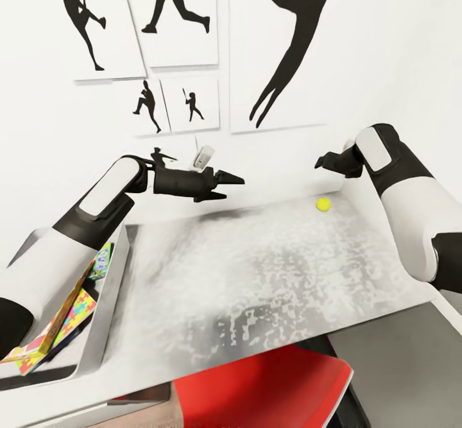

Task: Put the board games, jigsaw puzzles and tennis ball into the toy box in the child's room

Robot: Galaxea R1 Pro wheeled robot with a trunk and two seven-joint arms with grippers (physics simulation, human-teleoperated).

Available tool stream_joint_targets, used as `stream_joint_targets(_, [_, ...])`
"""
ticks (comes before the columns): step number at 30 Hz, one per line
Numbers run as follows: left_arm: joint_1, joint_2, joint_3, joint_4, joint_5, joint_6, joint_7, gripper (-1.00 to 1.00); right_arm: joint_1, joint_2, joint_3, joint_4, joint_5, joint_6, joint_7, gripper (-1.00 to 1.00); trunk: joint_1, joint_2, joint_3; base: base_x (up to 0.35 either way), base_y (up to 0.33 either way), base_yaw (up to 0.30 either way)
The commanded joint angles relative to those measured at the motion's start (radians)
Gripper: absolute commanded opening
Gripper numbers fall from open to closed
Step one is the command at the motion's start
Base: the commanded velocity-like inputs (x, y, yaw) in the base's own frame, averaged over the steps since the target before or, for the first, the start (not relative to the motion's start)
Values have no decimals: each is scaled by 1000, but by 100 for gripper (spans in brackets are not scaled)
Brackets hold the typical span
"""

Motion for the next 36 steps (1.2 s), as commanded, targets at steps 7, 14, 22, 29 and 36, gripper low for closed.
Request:
stream_joint_targets(7, [-1, -2, -4, -1, 16, 0, 10, 100, -6, -1, 8, 0, 4, 2, -49, 100, 1, -2, -13, 0, 0, 0])
stream_joint_targets(14, [-1, -3, -5, -1, 18, 0, 10, 100, -13, -3, 8, -1, 10, 2, -59, 100, 1, -2, -25, 0, 0, 0])
stream_joint_targets(22, [-1, -3, -4, -1, 18, 0, 10, 100, -15, -3, 8, -1, 25, 1, -64, 100, 1, -2, -38, 0, 0, 0])
stream_joint_targets(29, [-4, -9, -4, -2, 32, 0, 10, 100, -28, -2, 8, -1, 50, 0, -65, 100, 1, -2, -49, 0, 0, 0])
stream_joint_targets(36, [-39, -25, -6, -10, 105, 0, 10, 100, -32, -2, 7, -2, 54, -1, -65, 100, 1, -2, -61, 0, 0, 0])
